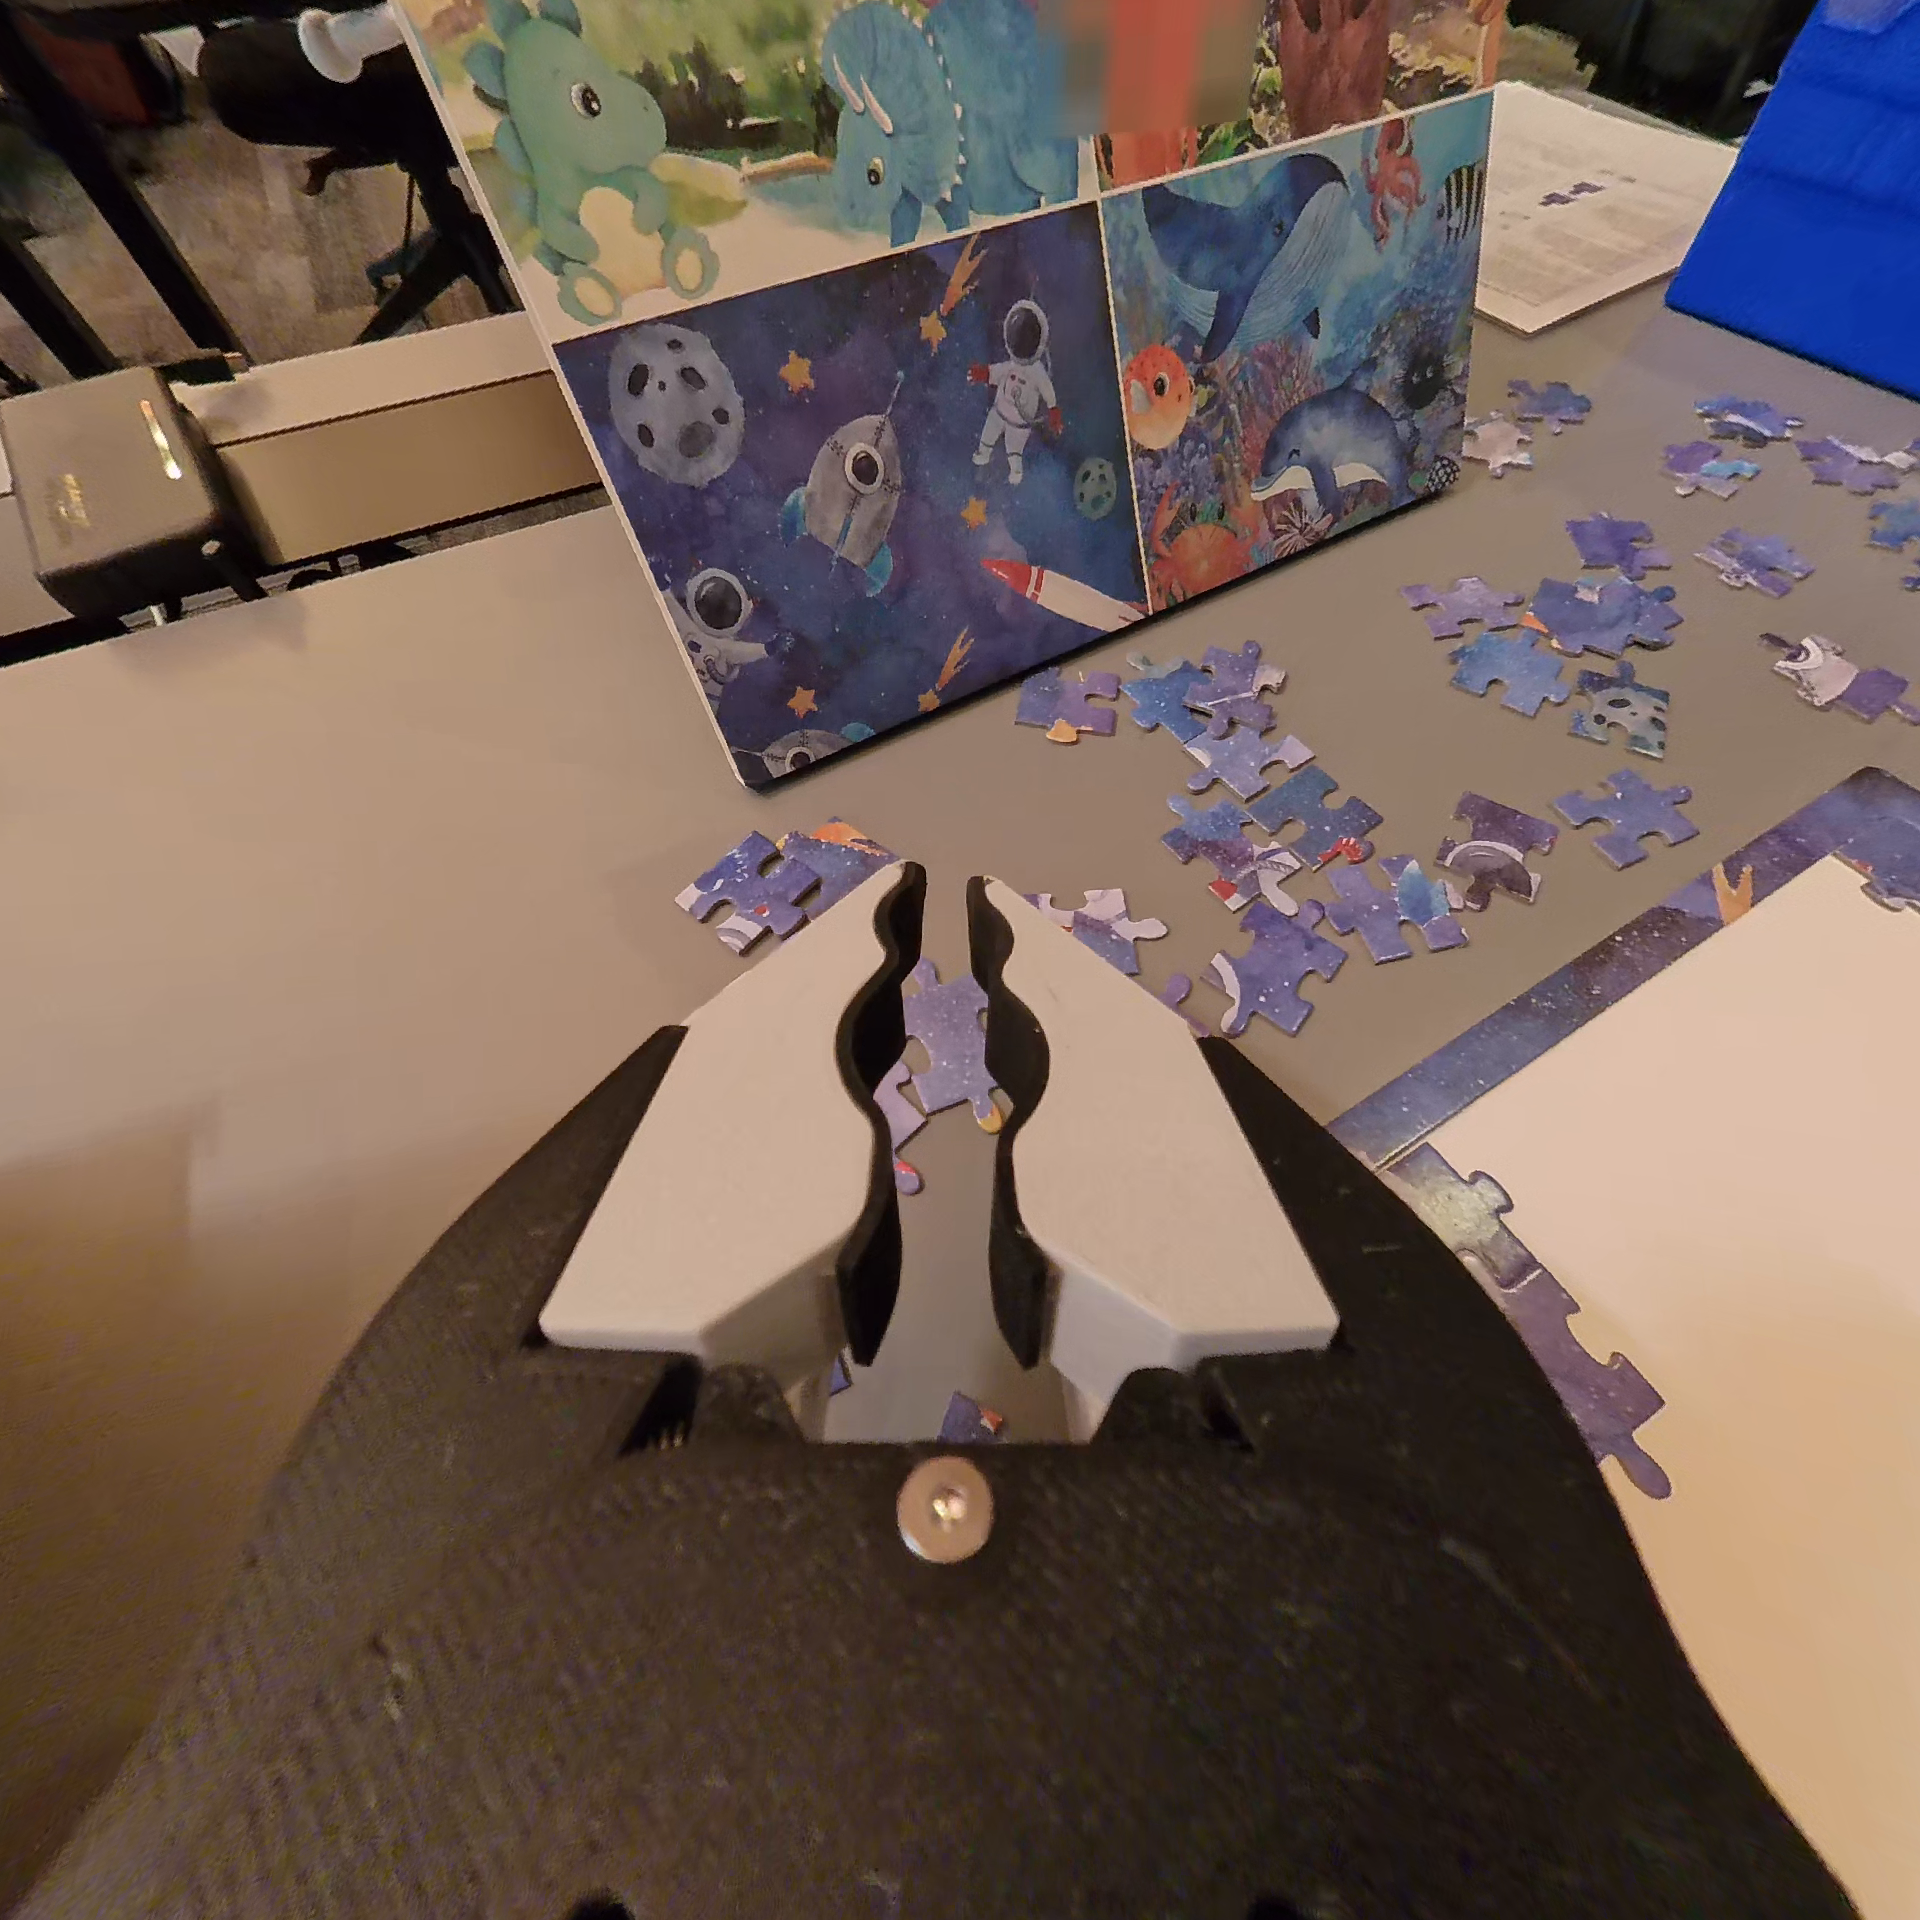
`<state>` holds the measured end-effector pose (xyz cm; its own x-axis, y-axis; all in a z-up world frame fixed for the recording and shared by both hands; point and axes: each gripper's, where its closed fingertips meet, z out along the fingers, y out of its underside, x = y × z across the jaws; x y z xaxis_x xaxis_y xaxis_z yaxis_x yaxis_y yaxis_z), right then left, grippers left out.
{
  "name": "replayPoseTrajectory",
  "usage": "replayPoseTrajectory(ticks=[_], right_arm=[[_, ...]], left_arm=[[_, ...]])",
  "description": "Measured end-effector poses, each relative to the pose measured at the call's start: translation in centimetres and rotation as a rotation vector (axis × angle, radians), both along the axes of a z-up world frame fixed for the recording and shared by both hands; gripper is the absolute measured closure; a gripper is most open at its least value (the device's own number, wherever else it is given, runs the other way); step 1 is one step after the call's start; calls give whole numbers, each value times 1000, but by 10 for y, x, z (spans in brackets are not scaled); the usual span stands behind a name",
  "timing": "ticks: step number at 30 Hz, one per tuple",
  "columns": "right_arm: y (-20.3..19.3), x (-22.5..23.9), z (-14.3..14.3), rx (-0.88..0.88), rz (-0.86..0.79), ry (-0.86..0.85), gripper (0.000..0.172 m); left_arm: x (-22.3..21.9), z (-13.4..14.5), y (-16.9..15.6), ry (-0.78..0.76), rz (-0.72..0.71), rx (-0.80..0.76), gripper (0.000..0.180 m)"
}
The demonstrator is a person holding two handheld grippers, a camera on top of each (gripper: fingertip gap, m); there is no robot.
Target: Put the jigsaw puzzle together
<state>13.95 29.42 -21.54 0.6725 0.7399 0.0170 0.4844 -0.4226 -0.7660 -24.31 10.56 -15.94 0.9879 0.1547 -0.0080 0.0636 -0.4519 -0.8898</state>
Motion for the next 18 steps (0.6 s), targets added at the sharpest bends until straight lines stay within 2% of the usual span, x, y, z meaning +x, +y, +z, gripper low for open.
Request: replayPoseTrajectory(ticks=[5,11,14,16,18], right_arm=[[1,1,4,10,-13,11,160],[4,5,6,-36,-88,54,131],[3,5,-4,-38,-97,-17,131],[1,-1,-4,-40,-80,-15,141],[-1,-5,-4,-41,-56,-23,141]], left_arm=[[0,0,0,0,0,-1,174],[1,-1,0,-1,-2,-2,174],[1,-1,1,1,-3,-3,174],[1,-1,0,-1,-2,-1,174],[1,0,0,-3,-3,1,174]])
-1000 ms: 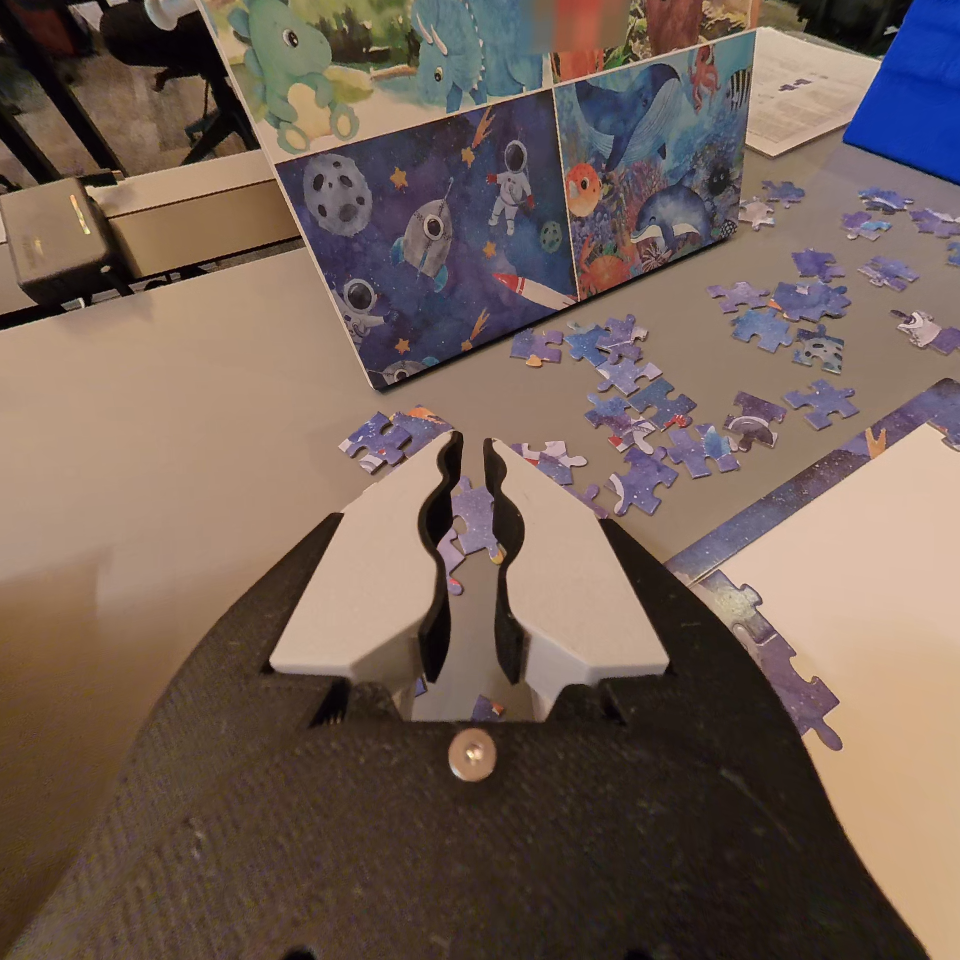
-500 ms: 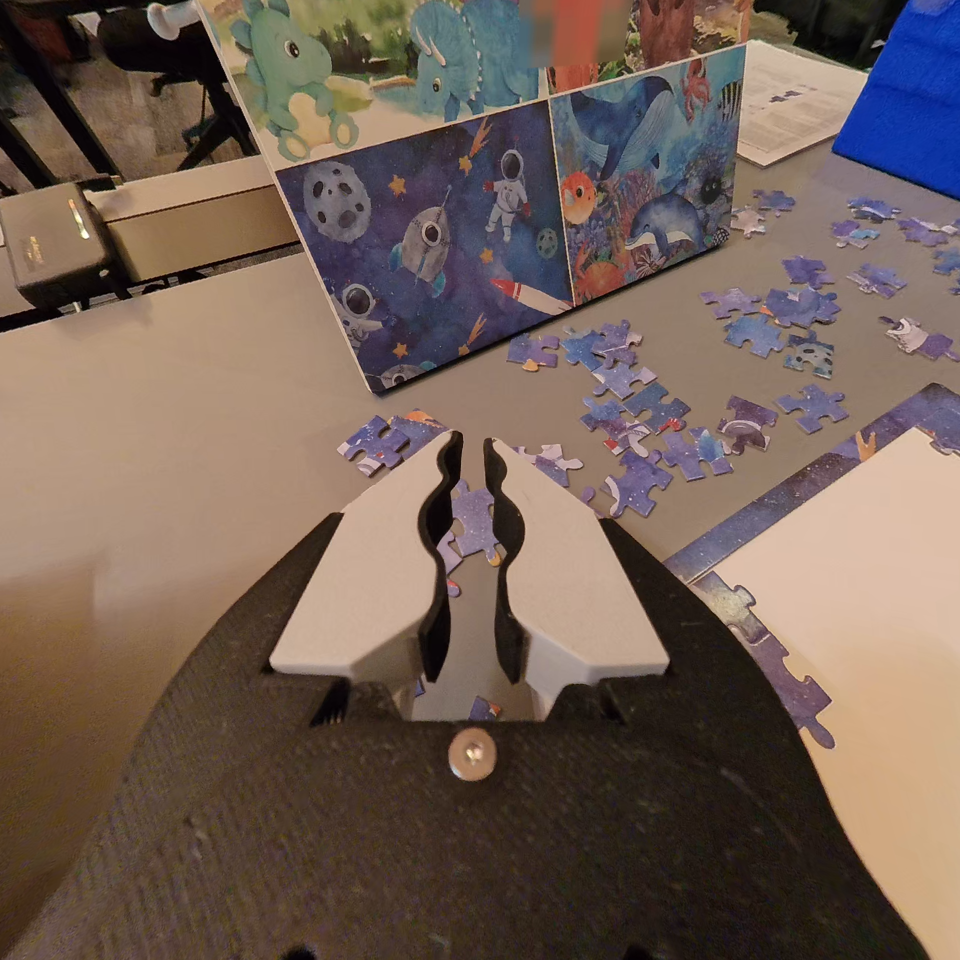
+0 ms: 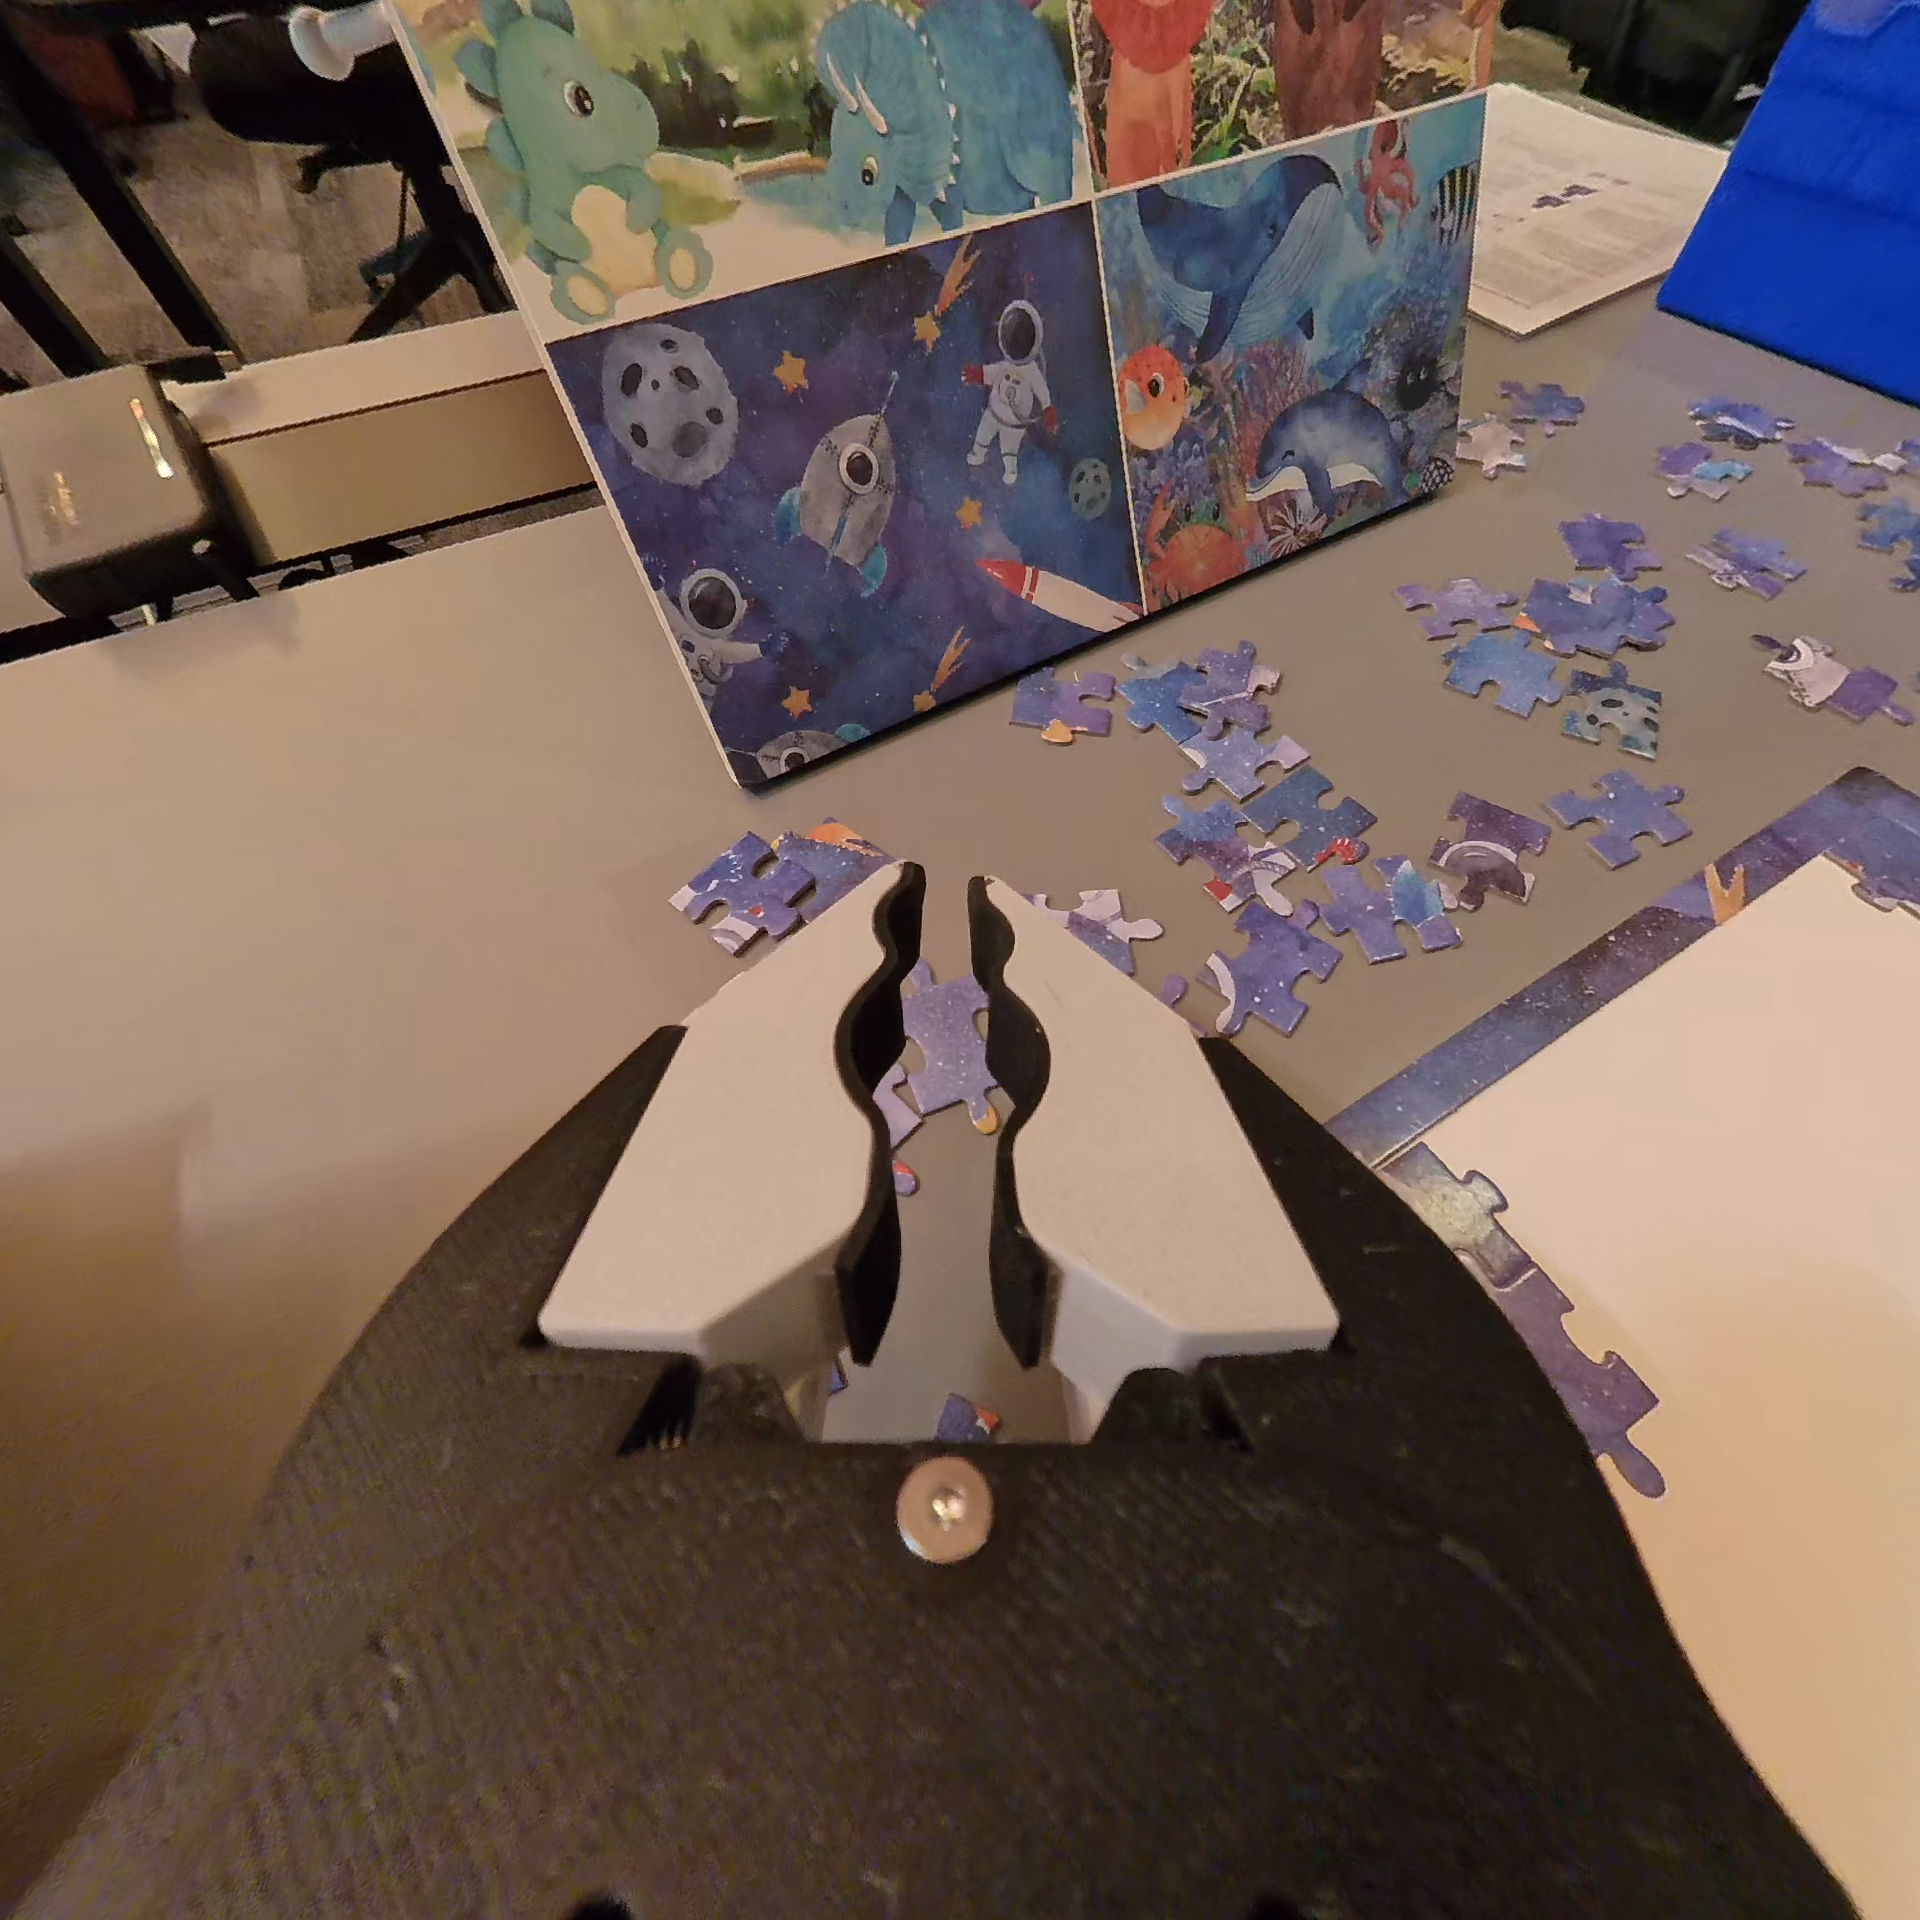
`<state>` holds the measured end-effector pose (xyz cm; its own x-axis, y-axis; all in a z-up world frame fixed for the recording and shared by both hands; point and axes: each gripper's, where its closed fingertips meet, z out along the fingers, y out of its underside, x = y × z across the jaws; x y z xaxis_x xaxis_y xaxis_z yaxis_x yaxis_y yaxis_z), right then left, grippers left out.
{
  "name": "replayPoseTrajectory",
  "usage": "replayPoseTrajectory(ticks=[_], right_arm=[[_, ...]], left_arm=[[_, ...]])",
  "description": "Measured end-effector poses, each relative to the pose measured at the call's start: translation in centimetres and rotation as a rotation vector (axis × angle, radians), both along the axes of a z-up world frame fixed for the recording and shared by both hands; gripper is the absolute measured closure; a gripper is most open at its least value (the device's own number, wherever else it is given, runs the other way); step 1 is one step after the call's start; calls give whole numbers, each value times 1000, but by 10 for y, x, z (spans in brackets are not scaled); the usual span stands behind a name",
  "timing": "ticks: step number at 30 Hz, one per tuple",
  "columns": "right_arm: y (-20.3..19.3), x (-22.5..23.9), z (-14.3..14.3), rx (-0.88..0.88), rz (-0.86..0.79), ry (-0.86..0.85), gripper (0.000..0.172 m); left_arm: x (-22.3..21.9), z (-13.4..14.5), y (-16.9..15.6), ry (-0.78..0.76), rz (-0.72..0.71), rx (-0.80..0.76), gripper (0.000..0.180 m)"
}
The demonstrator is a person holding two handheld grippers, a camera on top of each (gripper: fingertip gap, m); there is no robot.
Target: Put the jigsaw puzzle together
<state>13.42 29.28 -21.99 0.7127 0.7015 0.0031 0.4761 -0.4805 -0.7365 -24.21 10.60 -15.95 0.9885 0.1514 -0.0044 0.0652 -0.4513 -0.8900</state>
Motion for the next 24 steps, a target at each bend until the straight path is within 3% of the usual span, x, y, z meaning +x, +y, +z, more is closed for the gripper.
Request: replayPoseTrajectory(ticks=[2,10,17,21,24], right_arm=[[-5,-6,0,-8,44,7,152],[-20,-23,3,13,181,13,153],[-29,-35,36,41,240,160,153],[-56,-58,59,24,355,268,153],[-96,-93,68,42,549,277,153]], left_arm=[[0,0,0,2,-1,0,174],[0,1,0,-4,-3,5,174],[0,1,0,-6,-2,6,173],[1,1,0,-4,-5,5,173],[2,1,1,-3,-8,4,173]])
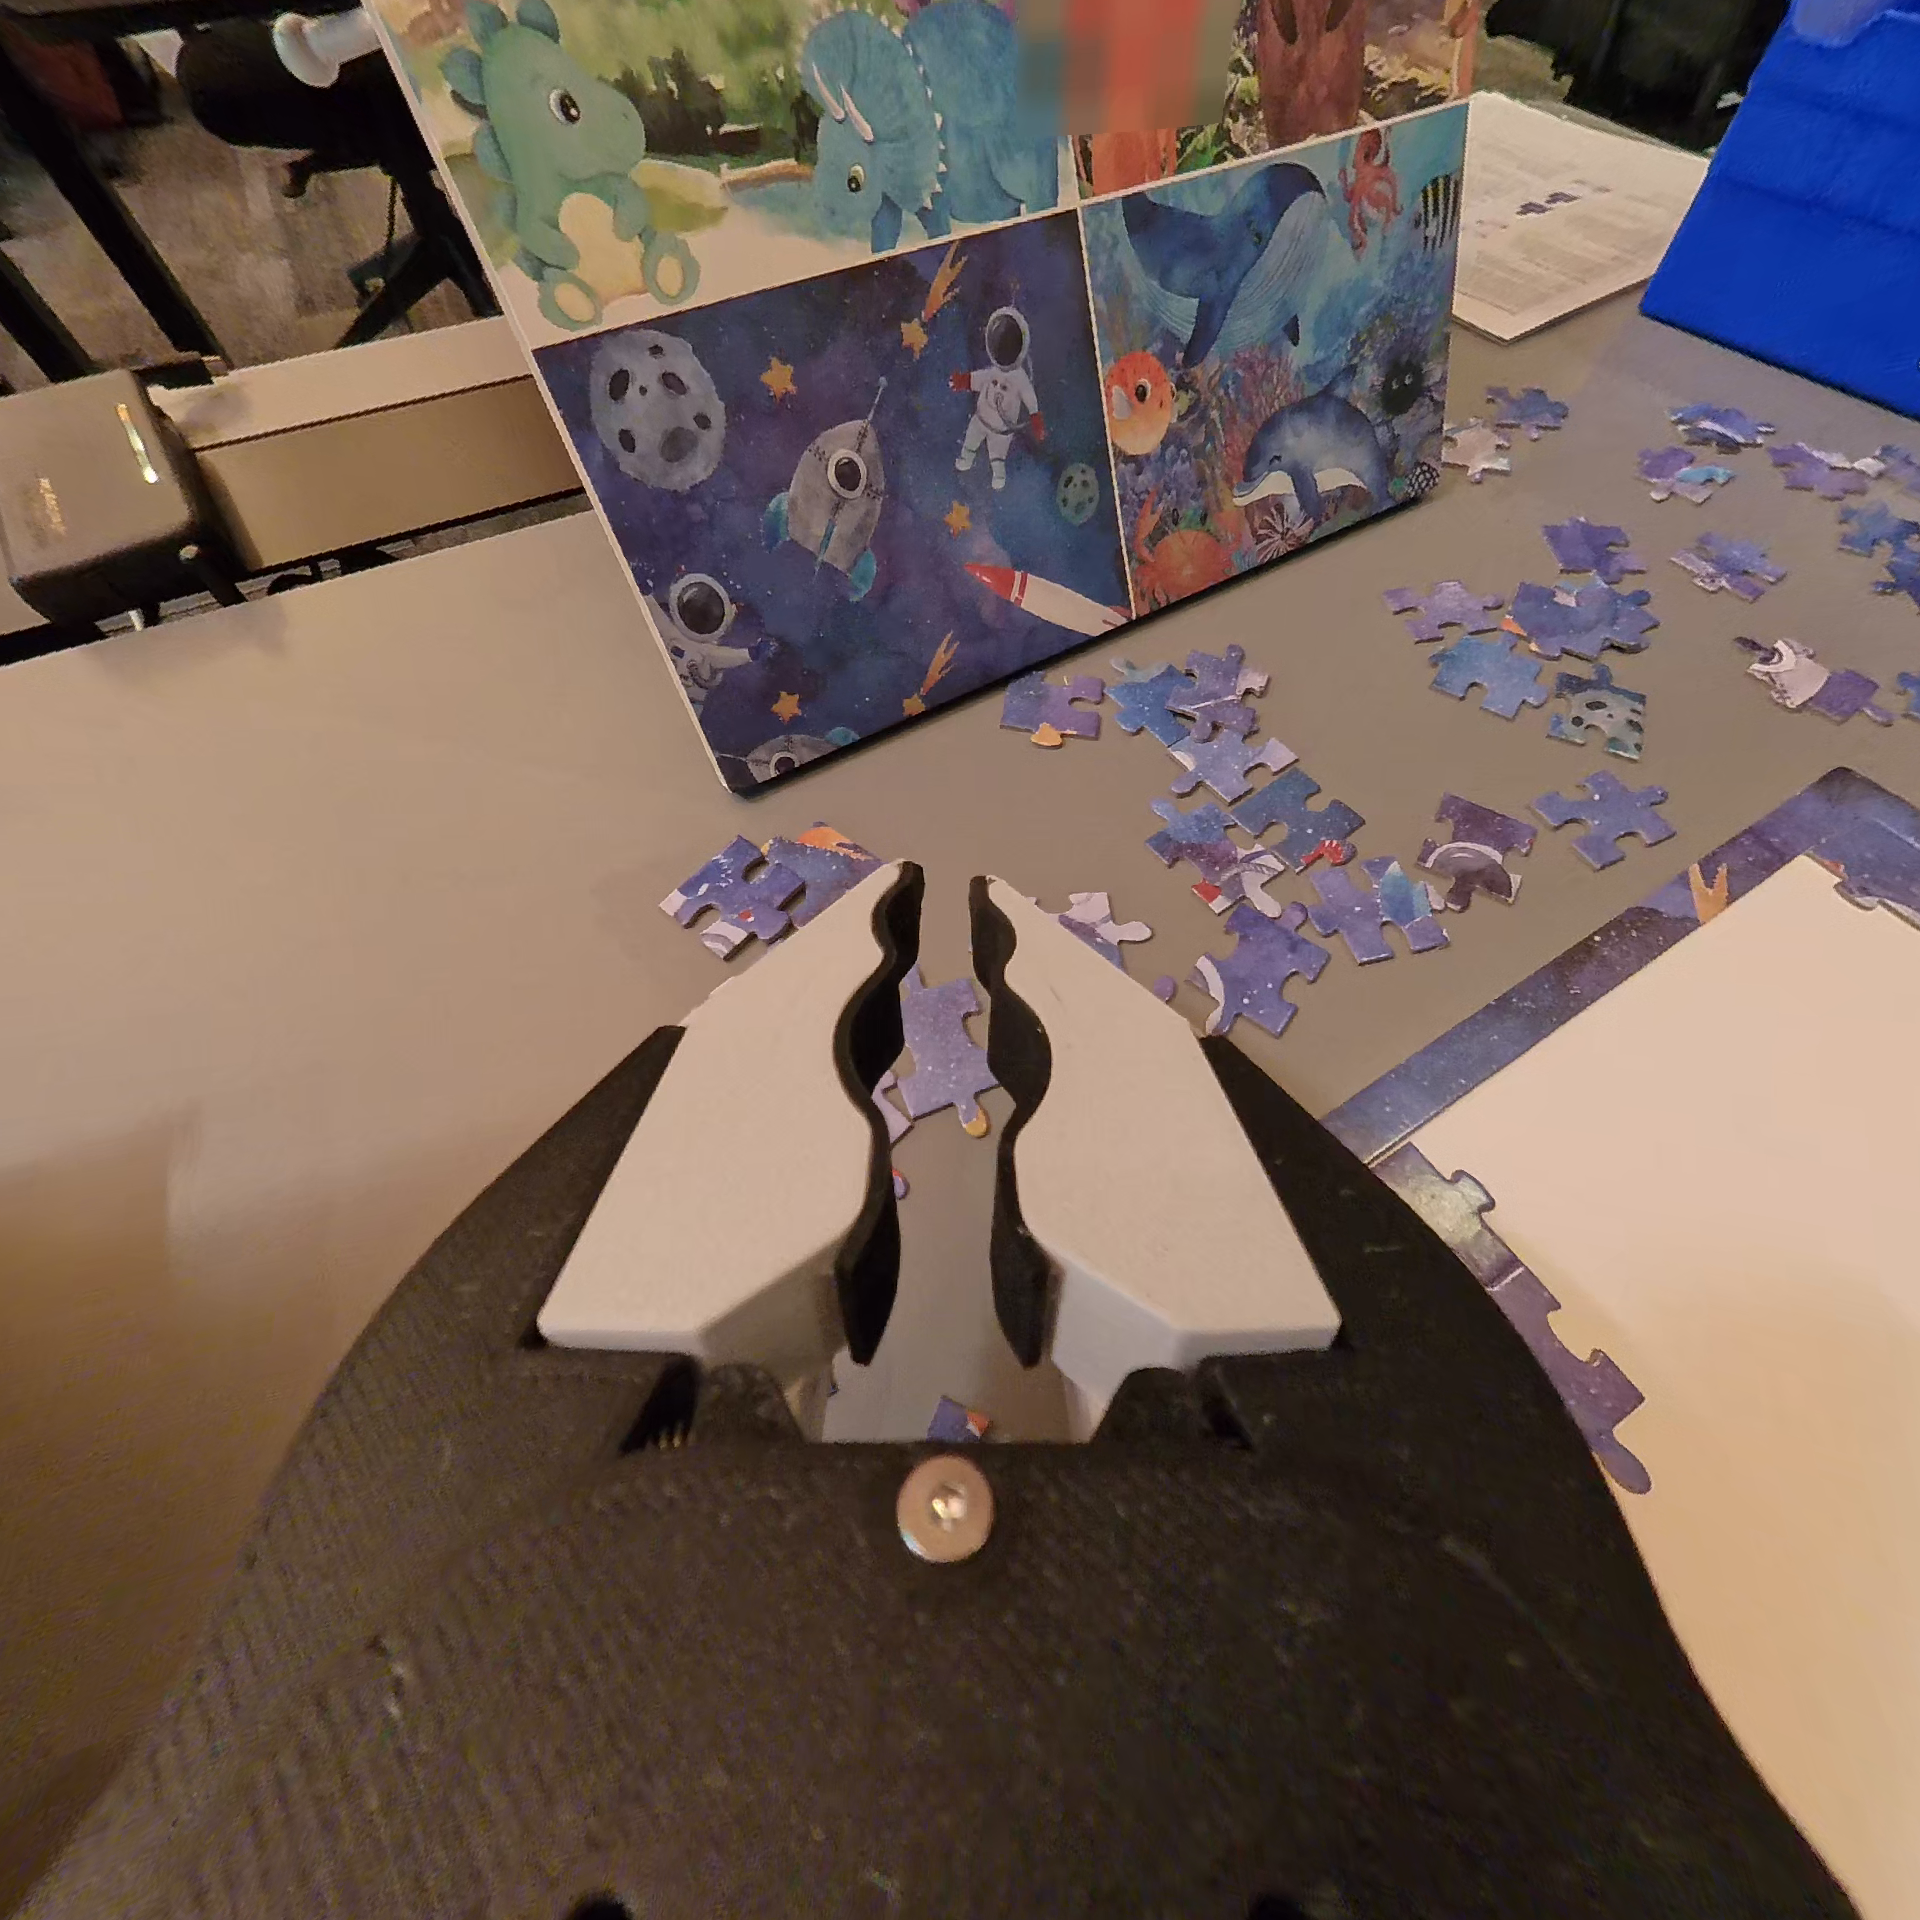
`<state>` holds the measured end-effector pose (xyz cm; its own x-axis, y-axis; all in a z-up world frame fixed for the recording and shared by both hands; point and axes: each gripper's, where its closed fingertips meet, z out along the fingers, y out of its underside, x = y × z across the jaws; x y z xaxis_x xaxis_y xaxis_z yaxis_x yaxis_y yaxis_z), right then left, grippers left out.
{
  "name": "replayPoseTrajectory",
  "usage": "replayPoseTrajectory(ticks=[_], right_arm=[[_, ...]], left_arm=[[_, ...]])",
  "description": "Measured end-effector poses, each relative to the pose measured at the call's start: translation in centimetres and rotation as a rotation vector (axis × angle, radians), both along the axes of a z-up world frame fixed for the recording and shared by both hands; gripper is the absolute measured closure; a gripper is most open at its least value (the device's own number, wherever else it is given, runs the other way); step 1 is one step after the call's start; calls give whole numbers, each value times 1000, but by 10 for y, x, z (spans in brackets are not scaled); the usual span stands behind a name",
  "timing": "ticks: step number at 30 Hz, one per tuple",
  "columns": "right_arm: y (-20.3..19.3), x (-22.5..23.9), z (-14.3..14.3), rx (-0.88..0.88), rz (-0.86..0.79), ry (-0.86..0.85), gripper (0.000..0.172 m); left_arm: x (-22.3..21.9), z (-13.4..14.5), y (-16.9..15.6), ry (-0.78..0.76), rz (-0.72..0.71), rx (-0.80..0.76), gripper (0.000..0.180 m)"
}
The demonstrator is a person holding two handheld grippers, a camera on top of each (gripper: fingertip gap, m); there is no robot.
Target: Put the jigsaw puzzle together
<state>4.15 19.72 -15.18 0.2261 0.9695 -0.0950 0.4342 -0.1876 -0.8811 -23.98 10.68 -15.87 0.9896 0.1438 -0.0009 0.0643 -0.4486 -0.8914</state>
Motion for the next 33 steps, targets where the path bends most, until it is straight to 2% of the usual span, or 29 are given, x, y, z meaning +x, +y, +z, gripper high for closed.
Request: replayPoseTrajectory(ticks=[3,7,10,13,15,17,22,27,33], right_arm=[[-47,-39,-7,44,241,-41,153],[-95,-79,-34,102,554,-143,153],[-115,-97,-47,112,711,-197,153],[-125,-106,-55,156,791,-256,153],[-121,-110,-59,219,773,-294,151],[-111,-112,-58,255,704,-305,141],[-119,-100,-47,165,617,-234,132],[-119,-97,-64,224,561,-290,130],[-93,-98,-61,229,464,-286,132]], left_arm=[[1,0,0,1,-3,1,173],[2,2,0,1,-6,9,173],[1,3,0,-2,-6,14,173],[1,3,0,-4,-6,16,173],[1,4,0,-4,-8,16,173],[2,4,0,-1,-10,15,173],[3,3,0,-1,-15,12,172],[5,1,1,8,-20,2,171],[3,2,1,3,-15,7,171]])
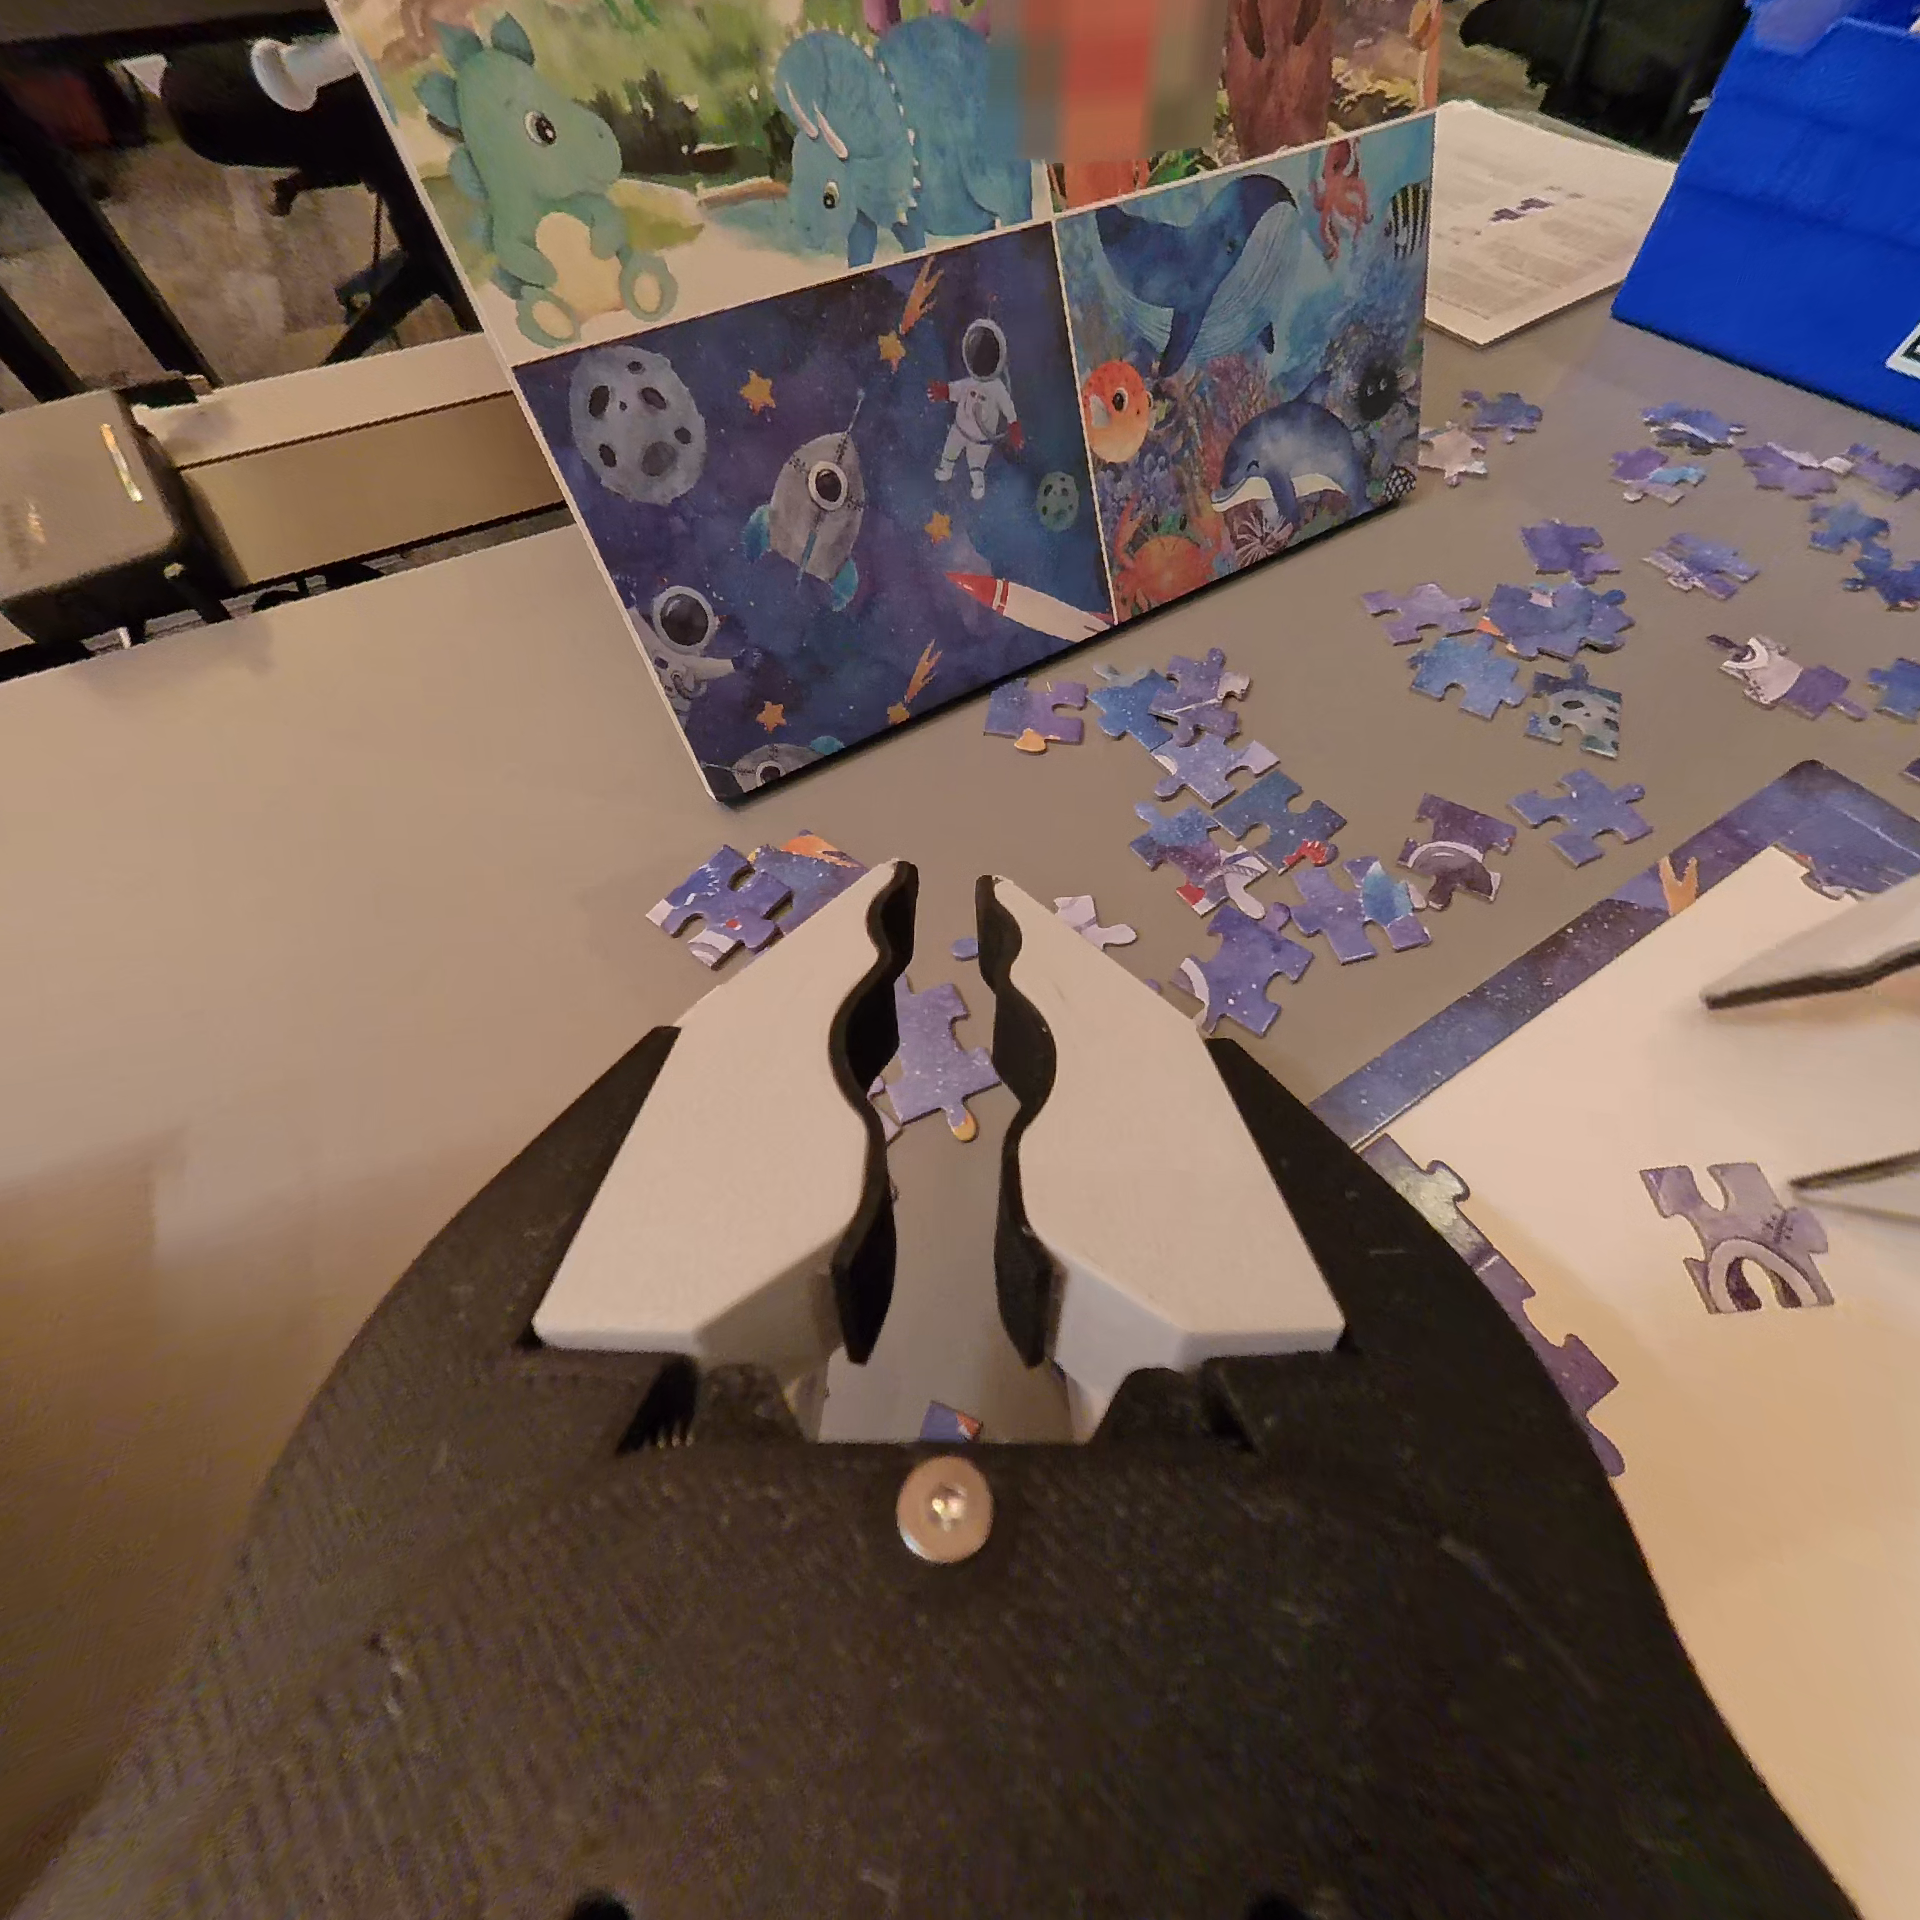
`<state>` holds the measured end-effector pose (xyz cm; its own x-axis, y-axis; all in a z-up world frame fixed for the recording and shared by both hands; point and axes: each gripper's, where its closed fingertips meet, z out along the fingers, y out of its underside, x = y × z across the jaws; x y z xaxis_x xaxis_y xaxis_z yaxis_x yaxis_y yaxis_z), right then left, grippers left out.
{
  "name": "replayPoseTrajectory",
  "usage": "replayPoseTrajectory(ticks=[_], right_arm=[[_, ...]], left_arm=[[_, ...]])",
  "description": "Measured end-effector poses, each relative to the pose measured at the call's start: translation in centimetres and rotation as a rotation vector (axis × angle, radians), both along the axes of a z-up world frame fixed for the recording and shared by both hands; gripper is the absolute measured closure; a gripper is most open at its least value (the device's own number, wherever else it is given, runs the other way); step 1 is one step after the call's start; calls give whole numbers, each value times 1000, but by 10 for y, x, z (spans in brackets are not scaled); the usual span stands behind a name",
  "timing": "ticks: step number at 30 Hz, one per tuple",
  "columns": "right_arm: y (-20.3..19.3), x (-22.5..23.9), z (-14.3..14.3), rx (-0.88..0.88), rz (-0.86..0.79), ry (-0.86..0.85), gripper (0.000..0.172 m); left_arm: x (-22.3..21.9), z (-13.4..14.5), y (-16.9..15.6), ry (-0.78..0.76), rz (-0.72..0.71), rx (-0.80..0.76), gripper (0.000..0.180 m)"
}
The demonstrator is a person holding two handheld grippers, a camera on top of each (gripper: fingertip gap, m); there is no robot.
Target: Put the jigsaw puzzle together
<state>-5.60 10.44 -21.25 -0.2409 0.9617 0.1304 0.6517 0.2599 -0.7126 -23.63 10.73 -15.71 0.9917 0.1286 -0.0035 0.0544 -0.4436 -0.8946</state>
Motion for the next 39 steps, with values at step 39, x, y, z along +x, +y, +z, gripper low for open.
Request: replayPoseTrajectory(ticks=[39], right_arm=[[167,71,-8,-133,-701,-1,132]], left_arm=[[1,0,1,0,-4,-1,170]])
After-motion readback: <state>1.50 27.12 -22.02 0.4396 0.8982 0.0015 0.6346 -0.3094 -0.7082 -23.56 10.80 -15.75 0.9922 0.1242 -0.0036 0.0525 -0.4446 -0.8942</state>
